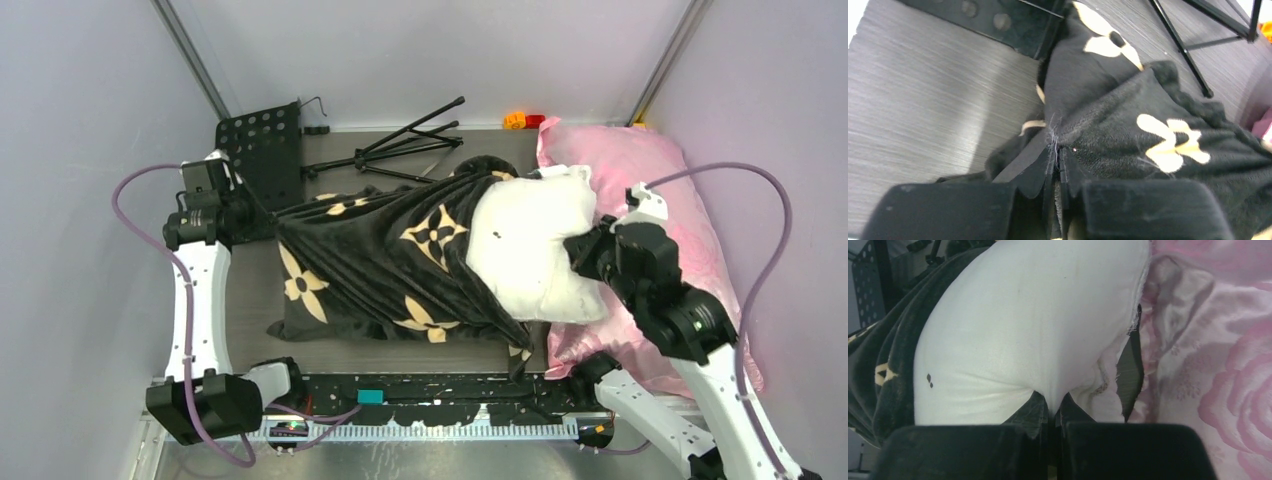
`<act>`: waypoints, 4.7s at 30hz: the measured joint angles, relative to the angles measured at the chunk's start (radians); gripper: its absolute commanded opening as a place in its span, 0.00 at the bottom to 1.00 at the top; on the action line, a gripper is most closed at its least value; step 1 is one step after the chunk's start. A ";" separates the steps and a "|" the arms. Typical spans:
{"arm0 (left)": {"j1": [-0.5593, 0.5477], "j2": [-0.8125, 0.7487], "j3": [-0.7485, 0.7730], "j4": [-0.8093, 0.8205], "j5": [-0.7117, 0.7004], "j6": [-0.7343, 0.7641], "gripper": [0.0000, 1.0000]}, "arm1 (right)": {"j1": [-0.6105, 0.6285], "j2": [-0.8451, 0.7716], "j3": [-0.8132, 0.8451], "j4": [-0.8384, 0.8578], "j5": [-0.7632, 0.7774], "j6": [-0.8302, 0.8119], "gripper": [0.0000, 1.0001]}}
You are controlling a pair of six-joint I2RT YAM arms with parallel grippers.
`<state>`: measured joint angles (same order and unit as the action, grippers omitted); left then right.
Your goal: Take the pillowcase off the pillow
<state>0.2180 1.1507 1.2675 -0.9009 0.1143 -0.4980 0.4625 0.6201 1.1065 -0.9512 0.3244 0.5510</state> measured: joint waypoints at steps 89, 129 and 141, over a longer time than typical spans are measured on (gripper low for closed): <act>0.019 -0.074 -0.084 -0.033 -0.051 -0.065 0.00 | -0.229 0.290 0.103 0.062 0.058 -0.013 0.00; 0.078 0.015 0.159 0.006 0.130 -0.077 0.00 | 0.226 0.314 0.148 0.025 -0.470 -0.296 1.00; 0.056 0.016 0.159 0.006 0.111 -0.072 0.00 | 0.328 0.335 0.180 0.023 -0.174 -0.414 1.00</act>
<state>0.2741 1.1664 1.4261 -0.8948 0.2256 -0.5701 0.7910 0.9546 1.2861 -0.9283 0.1509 0.1375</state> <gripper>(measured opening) 0.043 0.995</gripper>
